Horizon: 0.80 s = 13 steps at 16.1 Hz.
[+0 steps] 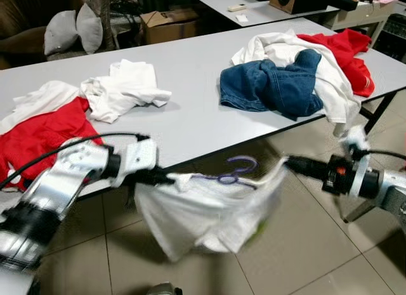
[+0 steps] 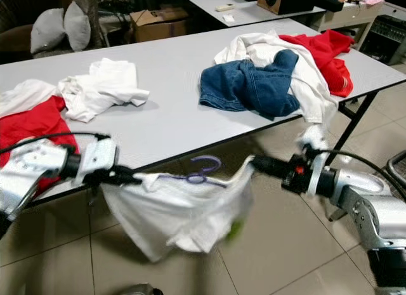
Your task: Hang hanger
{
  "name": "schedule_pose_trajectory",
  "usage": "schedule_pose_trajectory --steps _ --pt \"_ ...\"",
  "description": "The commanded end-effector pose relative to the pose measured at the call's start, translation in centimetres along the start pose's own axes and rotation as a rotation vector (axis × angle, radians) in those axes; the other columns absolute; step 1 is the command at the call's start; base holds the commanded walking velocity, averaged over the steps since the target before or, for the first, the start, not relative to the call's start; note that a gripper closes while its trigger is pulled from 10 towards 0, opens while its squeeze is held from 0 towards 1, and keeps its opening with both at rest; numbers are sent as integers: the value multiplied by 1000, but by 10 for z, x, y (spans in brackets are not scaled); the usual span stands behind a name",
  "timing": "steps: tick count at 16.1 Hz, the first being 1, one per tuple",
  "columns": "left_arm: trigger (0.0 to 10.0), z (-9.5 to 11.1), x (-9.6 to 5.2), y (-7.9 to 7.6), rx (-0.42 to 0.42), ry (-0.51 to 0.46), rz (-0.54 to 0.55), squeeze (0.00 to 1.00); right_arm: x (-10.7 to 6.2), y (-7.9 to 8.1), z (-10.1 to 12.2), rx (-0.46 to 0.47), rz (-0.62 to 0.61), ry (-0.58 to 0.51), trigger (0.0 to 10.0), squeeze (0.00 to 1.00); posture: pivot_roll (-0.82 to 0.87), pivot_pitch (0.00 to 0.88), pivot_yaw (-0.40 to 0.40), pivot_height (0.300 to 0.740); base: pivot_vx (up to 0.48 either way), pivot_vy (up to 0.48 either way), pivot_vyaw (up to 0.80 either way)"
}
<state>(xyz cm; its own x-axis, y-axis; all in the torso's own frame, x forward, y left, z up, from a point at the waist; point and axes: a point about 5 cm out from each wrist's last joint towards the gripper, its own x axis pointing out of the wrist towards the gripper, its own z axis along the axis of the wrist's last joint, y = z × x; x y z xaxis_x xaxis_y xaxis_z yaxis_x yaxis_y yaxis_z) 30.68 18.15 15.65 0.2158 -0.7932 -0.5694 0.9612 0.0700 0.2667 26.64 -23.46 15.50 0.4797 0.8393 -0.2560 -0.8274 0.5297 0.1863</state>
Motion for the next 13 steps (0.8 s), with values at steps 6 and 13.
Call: schedule_pose_trajectory --steps 6,13 --pt "0 8 -24 29 63 31 -30 0 -9 -3 -20 -113 48 294 0 0 -47 0 35 740 0 0 0" --pt "0 4 -22 22 79 26 -169 0 -45 -13 -23 -116 -3 420 0 0 -46 0 35 740 0 0 0"
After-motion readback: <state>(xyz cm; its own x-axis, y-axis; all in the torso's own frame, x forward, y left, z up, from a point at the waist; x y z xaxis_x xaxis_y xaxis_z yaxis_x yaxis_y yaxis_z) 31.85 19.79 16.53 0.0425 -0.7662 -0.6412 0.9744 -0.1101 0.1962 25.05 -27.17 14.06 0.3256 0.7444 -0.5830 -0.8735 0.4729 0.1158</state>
